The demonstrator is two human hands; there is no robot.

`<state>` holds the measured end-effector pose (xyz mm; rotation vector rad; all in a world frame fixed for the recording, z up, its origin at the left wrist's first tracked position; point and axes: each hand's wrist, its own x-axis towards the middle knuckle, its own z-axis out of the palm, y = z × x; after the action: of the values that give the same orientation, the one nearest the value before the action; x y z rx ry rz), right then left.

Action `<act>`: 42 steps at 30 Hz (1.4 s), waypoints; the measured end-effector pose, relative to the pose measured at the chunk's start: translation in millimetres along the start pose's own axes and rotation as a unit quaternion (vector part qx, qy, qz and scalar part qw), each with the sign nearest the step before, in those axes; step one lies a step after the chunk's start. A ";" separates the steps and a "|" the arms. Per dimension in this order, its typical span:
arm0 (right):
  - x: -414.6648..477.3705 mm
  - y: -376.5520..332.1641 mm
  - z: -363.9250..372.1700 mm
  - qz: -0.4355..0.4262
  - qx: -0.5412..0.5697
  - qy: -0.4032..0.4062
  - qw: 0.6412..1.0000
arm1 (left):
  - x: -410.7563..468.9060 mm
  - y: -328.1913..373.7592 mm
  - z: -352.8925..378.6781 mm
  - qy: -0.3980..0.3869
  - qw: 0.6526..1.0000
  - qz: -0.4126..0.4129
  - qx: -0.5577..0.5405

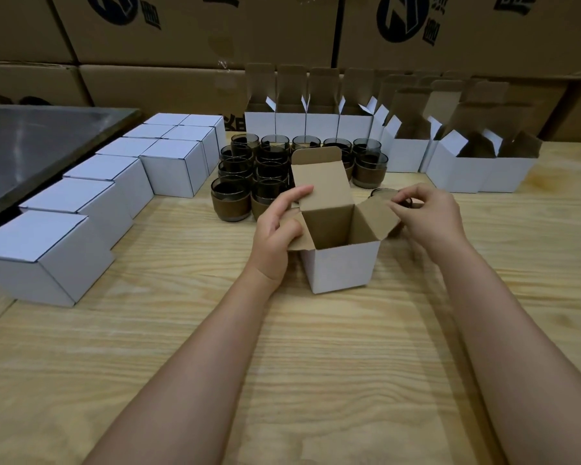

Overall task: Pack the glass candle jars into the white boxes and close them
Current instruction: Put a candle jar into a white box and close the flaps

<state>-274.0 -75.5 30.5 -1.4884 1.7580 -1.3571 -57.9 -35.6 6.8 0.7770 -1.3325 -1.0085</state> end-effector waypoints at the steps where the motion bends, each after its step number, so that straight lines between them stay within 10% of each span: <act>1: 0.1 0.0 -4.6 0.002 0.001 0.006 1.000 | 0.1 -0.1 0.3 -0.002 1.000 -0.001 0.000; 10: -9.6 -63.3 -49.4 -0.123 0.122 -0.012 0.985 | 0.4 -3.0 -0.7 -0.011 1.000 -0.002 -0.001; 16: -32.6 -94.1 -49.3 -0.191 0.152 -0.196 0.950 | 1.2 -2.9 -0.9 -0.010 1.000 0.001 -0.003; 28: -41.3 -83.9 -19.3 -0.155 -0.047 -0.388 0.907 | 1.4 -0.8 0.0 -0.009 1.000 0.016 0.016; 42: -47.3 -83.4 -5.2 -0.239 -0.342 -0.364 0.833 | 0.7 0.4 0.5 -0.007 1.000 0.003 0.017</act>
<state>-225.2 -23.8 95.0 -2.5173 1.4217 -0.1480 -58.3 -36.0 7.6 0.7933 -1.3666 -0.9905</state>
